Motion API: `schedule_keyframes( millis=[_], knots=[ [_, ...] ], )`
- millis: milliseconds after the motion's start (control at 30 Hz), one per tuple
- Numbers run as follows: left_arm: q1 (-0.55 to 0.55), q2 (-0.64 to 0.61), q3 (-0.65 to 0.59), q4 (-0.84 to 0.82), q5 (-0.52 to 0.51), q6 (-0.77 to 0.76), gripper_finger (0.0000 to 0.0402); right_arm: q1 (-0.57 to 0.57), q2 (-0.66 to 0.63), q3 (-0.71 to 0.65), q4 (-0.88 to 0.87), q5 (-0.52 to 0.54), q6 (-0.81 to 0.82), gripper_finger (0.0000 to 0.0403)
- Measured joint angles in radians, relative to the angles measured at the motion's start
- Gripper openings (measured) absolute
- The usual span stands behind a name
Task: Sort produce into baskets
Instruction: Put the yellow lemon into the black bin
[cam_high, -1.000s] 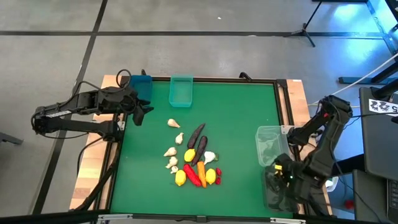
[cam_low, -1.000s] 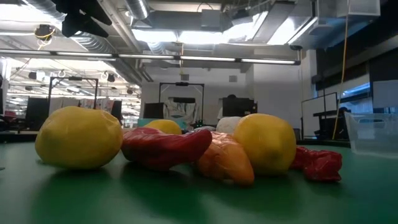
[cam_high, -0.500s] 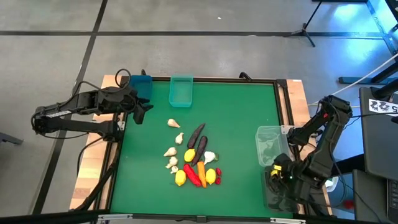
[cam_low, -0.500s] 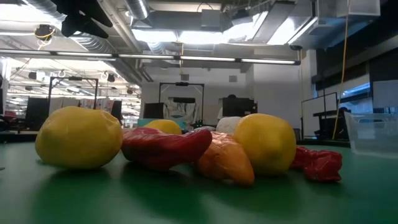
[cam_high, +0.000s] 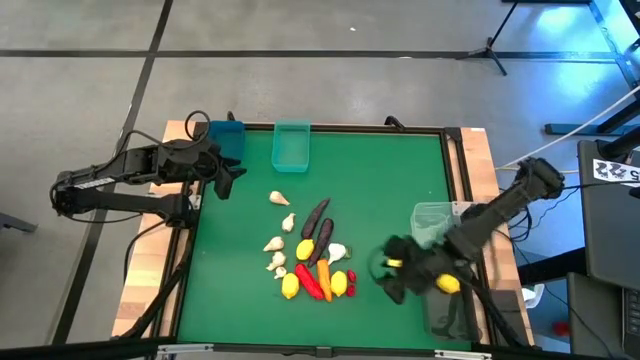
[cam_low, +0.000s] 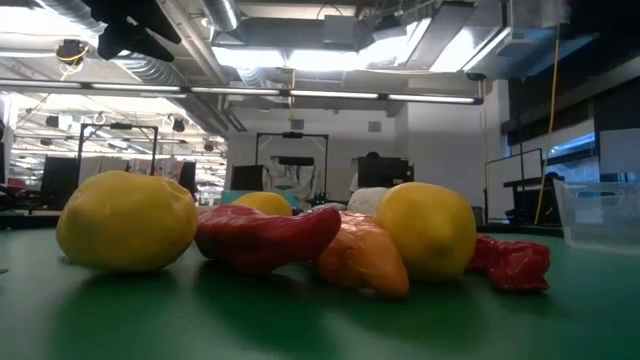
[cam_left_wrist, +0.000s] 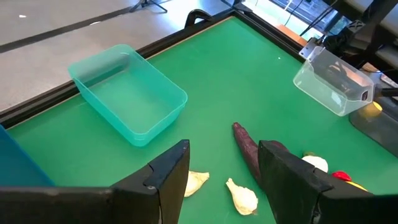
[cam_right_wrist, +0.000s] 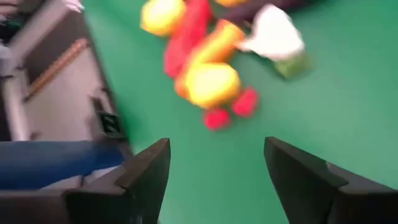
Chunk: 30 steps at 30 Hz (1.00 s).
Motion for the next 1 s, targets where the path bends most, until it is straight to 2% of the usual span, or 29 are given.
schedule_keyframes(
  millis=[167, 300, 500, 633, 833, 1000],
  knots=[
    [0.000, 0.000, 0.000, 0.000, 0.000, -0.026, 0.0185, -0.137, 0.090, 0.000, 0.168, -0.172, -0.066, 0.0260],
    [0.000, 0.000, 0.000, -0.006, 0.000, 0.001, 0.0185, -0.159, 0.187, 0.000, 0.253, -0.189, -0.053, 0.0260],
    [0.000, 0.000, 0.000, -0.082, 0.000, 0.004, 0.0185, -0.159, 0.340, 0.060, 0.287, -0.210, 0.119, 0.0260],
    [0.000, 0.000, 0.000, -0.128, 0.000, 0.005, 0.0185, -0.171, 0.415, 0.138, 0.268, -0.212, 0.176, 0.0260],
    [0.000, 0.000, 0.000, -0.129, 0.000, 0.032, 0.0185, -0.185, 0.498, 0.264, 0.055, -0.210, 0.235, 0.0260],
    [0.000, 0.000, 0.000, -0.128, 0.001, 0.054, 0.0185, -0.183, 0.539, 0.314, -0.003, -0.203, 0.318, 0.0260]
  ],
)
